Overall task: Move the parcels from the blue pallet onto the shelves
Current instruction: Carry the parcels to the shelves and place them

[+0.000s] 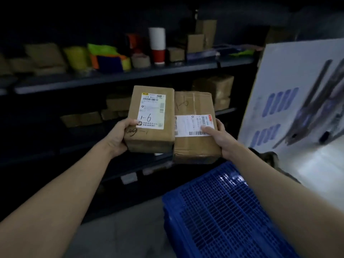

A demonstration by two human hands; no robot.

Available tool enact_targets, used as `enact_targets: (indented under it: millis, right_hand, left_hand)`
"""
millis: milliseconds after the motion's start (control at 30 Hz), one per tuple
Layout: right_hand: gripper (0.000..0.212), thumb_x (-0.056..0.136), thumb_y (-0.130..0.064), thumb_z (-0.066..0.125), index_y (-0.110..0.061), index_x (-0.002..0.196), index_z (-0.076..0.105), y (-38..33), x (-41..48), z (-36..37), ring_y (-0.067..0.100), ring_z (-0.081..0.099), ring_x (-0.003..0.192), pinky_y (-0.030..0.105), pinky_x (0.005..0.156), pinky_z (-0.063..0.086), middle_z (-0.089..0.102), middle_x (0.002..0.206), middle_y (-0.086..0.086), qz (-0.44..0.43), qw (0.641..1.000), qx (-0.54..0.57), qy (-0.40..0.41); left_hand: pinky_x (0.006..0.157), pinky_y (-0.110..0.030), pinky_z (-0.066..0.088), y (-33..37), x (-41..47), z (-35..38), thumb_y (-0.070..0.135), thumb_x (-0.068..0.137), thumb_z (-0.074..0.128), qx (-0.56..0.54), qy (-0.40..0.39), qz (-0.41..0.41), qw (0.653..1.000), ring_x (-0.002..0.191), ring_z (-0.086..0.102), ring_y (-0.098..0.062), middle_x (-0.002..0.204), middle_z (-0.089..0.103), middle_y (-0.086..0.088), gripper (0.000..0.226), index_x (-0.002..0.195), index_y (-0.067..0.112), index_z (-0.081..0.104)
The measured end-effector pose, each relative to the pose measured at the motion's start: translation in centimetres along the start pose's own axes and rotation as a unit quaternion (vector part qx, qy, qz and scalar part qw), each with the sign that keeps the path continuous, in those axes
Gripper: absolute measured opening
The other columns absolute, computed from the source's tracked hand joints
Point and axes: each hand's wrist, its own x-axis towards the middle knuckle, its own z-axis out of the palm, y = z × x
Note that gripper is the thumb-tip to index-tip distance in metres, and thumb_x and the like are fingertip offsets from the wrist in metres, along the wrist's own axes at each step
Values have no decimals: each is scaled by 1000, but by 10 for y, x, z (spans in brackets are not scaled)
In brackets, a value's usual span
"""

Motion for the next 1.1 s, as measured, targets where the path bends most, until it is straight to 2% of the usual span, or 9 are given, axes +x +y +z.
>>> enact_targets:
  millis: [167, 267, 500, 667, 733, 833, 867, 1000, 1100]
  right_hand:
    - [102, 73, -27, 83, -42, 147, 14, -9, -29, 121, 24, 72, 80, 36, 54, 57, 67, 105, 5, -10, 990, -39, -136]
    - [103, 74, -25, 81, -38, 149, 13, -11, -53, 200, 16, 73, 68, 31, 49, 56, 66, 102, 2, -22, 975, -57, -212]
    - [102, 70, -30, 83, -37, 148, 18, 3, -150, 402, 22, 69, 87, 30, 53, 56, 63, 107, 2, -45, 923, -112, -367]
    - [102, 71, -28, 84, -37, 148, 18, 38, -254, 544, 22, 71, 84, 32, 53, 57, 63, 107, 3, -35, 870, -129, -474]
    - [102, 71, -27, 84, -38, 148, 18, 54, -297, 595, 23, 70, 87, 33, 55, 58, 63, 111, 4, -33, 851, -132, -507]
    - [100, 70, -28, 84, -37, 148, 21, 77, -362, 668, 24, 70, 89, 35, 57, 58, 63, 112, 4, -37, 828, -134, -544]
    - [100, 70, -29, 84, -37, 147, 22, 83, -382, 690, 25, 70, 90, 36, 59, 58, 63, 112, 4, -41, 820, -135, -555]
    - [99, 67, -31, 86, -35, 146, 26, 105, -459, 774, 29, 67, 96, 48, 78, 58, 63, 114, 5, -43, 788, -129, -600]
    - [96, 66, -32, 86, -32, 144, 30, 121, -514, 826, 28, 69, 94, 46, 75, 59, 65, 114, 7, -35, 754, -134, -642]
  left_hand:
    - [84, -47, 53, 11, -117, -96, 30, 75, 64, -29, 170, 45, 984, 110, 61, -31, 124, 63, -14, 64, 135, 17, 45]
    - [89, -51, 50, 16, -189, -148, 34, 65, 67, -39, 242, 76, 967, 118, 56, -35, 129, 58, -15, 82, 139, 18, 38]
    - [96, -53, 44, 9, -373, -269, 30, 64, 67, -78, 391, 154, 904, 121, 52, -39, 130, 57, -18, 84, 140, 13, 34]
    - [100, -58, 42, -11, -518, -355, 31, 66, 71, -91, 498, 179, 844, 119, 55, -37, 126, 60, -18, 86, 141, 16, 32]
    - [95, -55, 47, -17, -571, -384, 30, 67, 72, -106, 530, 192, 819, 114, 58, -35, 123, 62, -16, 85, 140, 19, 32]
    - [66, -48, 57, -22, -648, -417, 32, 65, 71, -120, 559, 203, 795, 96, 63, -34, 123, 62, -17, 82, 138, 20, 35]
    - [66, -46, 55, -25, -673, -427, 33, 65, 70, -118, 565, 205, 790, 95, 63, -34, 124, 61, -19, 81, 137, 17, 37]
    - [94, -56, 43, -37, -766, -462, 32, 69, 65, -106, 619, 225, 746, 116, 55, -42, 128, 58, -22, 75, 135, 7, 43]
    - [98, -57, 42, -47, -826, -478, 34, 68, 66, -114, 659, 220, 710, 118, 56, -38, 127, 60, -18, 75, 136, 11, 44]
